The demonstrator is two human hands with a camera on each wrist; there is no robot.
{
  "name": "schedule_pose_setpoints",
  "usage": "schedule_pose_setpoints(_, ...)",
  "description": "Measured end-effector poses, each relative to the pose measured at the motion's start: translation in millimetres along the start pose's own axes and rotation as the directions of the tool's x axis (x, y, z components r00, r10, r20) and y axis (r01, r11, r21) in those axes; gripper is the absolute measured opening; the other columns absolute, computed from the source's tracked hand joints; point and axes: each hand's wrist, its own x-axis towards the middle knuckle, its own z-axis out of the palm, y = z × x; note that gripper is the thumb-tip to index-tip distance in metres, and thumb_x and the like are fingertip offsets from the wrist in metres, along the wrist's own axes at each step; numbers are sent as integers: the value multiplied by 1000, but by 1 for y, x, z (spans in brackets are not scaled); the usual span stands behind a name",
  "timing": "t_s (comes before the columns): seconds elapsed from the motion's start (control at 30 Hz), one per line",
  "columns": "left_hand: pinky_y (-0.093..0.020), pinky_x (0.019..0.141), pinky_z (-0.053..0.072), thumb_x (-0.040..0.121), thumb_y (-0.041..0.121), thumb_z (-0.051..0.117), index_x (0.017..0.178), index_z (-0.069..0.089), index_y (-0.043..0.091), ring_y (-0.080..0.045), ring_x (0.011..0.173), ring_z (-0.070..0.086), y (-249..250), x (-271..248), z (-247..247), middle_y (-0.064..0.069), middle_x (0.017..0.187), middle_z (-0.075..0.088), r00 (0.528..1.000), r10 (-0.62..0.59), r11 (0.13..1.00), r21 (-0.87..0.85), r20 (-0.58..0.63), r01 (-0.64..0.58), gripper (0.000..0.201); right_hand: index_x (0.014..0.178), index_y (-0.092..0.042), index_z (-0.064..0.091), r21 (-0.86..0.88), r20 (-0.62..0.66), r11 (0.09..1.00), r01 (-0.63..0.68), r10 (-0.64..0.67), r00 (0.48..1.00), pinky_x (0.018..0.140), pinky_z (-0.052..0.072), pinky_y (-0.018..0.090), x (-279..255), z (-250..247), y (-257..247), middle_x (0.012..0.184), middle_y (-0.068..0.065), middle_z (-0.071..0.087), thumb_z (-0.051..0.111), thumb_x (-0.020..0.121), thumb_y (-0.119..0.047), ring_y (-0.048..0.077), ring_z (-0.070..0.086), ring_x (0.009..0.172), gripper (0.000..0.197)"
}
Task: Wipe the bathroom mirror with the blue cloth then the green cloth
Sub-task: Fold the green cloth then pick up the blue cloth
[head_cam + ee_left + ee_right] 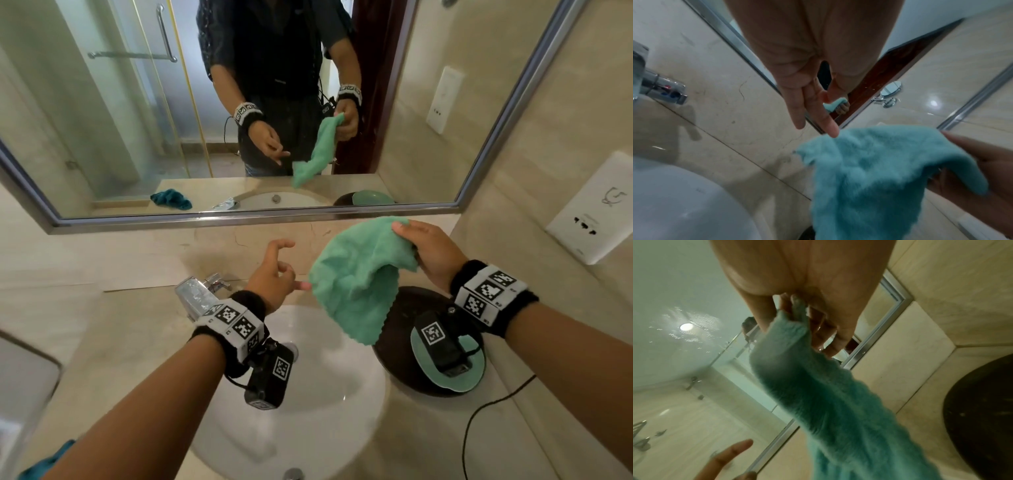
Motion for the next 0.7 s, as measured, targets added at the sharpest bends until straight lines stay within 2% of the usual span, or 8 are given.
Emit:
schedule_pose_setpoints(0.03, -35, 71, 49, 92, 0, 49, 118, 42, 29, -1, 66, 67, 2, 0, -1, -9, 92, 51, 1000, -1, 1000, 16, 5, 1, 40, 111, -8, 63, 31, -12, 999, -4, 4, 1000, 91, 49, 40, -1, -3, 2, 107, 12, 68, 48, 96, -20, 27, 63, 102, 25)
schedule_pose_setpoints(0.13, -37, 82, 48, 94, 16, 52, 118, 46, 28, -15, 98, 63, 6, -4, 3, -3, 108, 57, 986, -62, 984, 174, 153, 35, 27, 114, -8, 58, 152, 31, 988, -21, 16, 999, 77, 55, 28, -3, -2, 1, 104, 11, 66, 40, 99, -18, 19, 65, 92, 25)
schedule_pose_setpoints(0.2, -28, 85, 41, 92, 35, 57, 134, 36, 29, -20, 112, 55, 5, -7, 14, 0, 125, 55, 954, -149, 941, 334, 258, 57, 47, 117, -10, 55, 181, 67, 983, -33, 21, 998, 70, 55, 26, -4, 3, -3, 103, 10, 64, 37, 100, -19, 17, 64, 88, 26)
schedule_pose_setpoints(0.33, -30, 97, 34, 86, 45, 62, 149, 6, 29, -26, 126, 47, 2, -5, 40, -12, 142, 44, 927, -224, 944, 305, 301, 129, 85, 116, -13, 55, 225, 106, 974, -31, 7, 994, 68, 55, 27, -7, 8, -12, 102, 9, 66, 35, 100, -19, 17, 66, 86, 27)
schedule_pose_setpoints(0.4, -32, 99, 36, 87, 40, 63, 149, -1, 28, -26, 120, 52, 1, 0, 48, -13, 136, 52, 932, -199, 956, 271, 303, 116, 90, 114, -13, 56, 236, 118, 971, -25, -3, 993, 63, 55, 27, -9, 5, -14, 97, 7, 68, 34, 100, -20, 16, 67, 82, 28)
schedule_pose_setpoints(0.5, -32, 82, 47, 88, 15, 64, 145, 14, 22, -21, 89, 62, 1, 2, 50, -9, 100, 67, 951, -128, 988, 116, 281, 98, 76, 112, -10, 57, 240, 118, 970, -27, -1, 993, 60, 54, 27, -11, -4, -12, 91, 6, 70, 34, 100, -22, 15, 67, 77, 29)
schedule_pose_setpoints(0.6, -30, 69, 51, 91, -7, 46, 132, 32, 18, -17, 66, 61, 3, 3, 40, -5, 74, 56, 978, -62, 998, -17, 201, 67, 50, 108, -8, 62, 80, 36, 997, 0, -2, 999, 77, 53, 32, -10, -15, -2, 98, 9, 70, 44, 97, -19, 20, 66, 89, 24)
schedule_pose_setpoints(0.7, -39, 67, 48, 91, -5, 38, 116, 39, 25, -22, 63, 50, 5, 7, 22, -3, 65, 47, 995, -1, 999, 36, 103, -2, 39, 93, -14, 71, -196, -110, 981, -2, -20, 994, 93, 49, 43, -5, -33, 13, 99, 12, 70, 57, 92, -23, 28, 65, 97, 17)
